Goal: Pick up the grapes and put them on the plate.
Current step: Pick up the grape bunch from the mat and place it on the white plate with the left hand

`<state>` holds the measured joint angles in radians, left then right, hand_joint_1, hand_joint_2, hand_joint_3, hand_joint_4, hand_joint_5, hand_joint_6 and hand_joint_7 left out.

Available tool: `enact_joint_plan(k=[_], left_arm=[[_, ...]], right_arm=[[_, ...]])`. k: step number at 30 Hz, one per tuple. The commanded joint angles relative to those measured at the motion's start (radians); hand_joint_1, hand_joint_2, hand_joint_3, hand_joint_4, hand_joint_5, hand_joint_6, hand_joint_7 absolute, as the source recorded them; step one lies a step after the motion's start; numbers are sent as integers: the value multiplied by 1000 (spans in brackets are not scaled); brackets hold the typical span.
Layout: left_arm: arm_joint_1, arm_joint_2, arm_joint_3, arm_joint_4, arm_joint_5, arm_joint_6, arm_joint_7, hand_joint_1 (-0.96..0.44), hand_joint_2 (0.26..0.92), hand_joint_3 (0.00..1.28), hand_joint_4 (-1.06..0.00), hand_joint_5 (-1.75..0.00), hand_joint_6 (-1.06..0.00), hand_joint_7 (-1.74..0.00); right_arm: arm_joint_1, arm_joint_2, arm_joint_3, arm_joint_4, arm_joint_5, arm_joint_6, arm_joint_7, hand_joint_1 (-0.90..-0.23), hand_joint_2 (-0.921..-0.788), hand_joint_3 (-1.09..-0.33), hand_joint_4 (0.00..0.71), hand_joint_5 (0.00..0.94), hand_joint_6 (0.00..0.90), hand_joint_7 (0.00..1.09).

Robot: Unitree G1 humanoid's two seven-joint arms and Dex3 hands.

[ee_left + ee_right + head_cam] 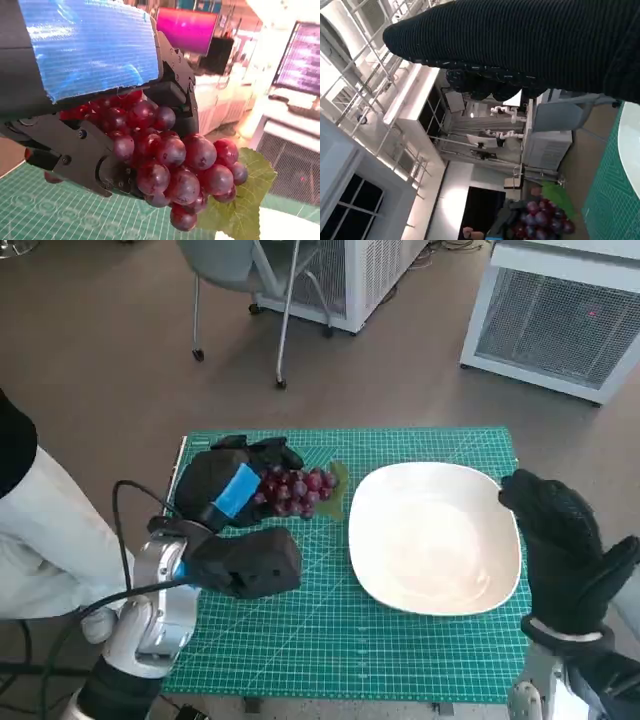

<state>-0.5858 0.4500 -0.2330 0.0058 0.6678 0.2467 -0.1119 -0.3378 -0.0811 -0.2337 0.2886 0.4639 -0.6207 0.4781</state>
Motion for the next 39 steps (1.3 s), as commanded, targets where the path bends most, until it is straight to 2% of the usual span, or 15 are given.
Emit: enact_joint_plan(k=[1, 14, 26, 31, 33, 35, 36, 39], left_arm=[[-8, -13, 11, 10, -4, -24, 24, 5, 913, 27, -734, -1267, -744, -884], [-36, -44, -22, -7, 21, 8, -31, 7, 917, 27, -720, -1294, -747, -868], [-124, -122, -89, -75, 48, 8, -88, 3, 909, 35, -763, -1178, -688, -1010], [-177, -155, -123, -75, 57, -21, -92, 3, 900, 55, -730, -1251, -727, -933], [-196, -167, -136, -63, 64, -37, -84, 4, 837, 196, -686, -1286, -705, -1018], [-220, -181, -151, -39, 70, -57, -73, 4, 751, 428, -594, -1363, -607, -1220], [-232, -189, -157, -25, 73, -66, -68, 4, 730, 509, -545, -1410, -557, -1302], [-256, -206, -166, 8, 77, -86, -61, 4, 711, 620, -457, -1497, -468, -1434]], right_arm=[[15, 5, 0, 9, -10, 3, -3, -423, -921, -565, 459, 484, 253, 878], [19, -2, -5, 8, -2, 7, 4, -422, -921, -566, 458, 485, 250, 877], [21, -6, -3, 0, -9, 14, 1, -424, -921, -564, 460, 483, 253, 874], [27, -7, -4, -5, -4, 14, 5, -423, -921, -565, 460, 482, 253, 874], [29, -8, -5, -5, 2, 14, 10, -423, -921, -565, 460, 482, 252, 874], [32, -10, -8, -6, 7, 13, 14, -423, -921, -565, 460, 482, 252, 874], [33, -10, -9, -6, 9, 13, 16, -423, -921, -565, 460, 482, 252, 874], [36, -12, -11, -7, 14, 13, 19, -423, -921, -565, 460, 482, 250, 874]])
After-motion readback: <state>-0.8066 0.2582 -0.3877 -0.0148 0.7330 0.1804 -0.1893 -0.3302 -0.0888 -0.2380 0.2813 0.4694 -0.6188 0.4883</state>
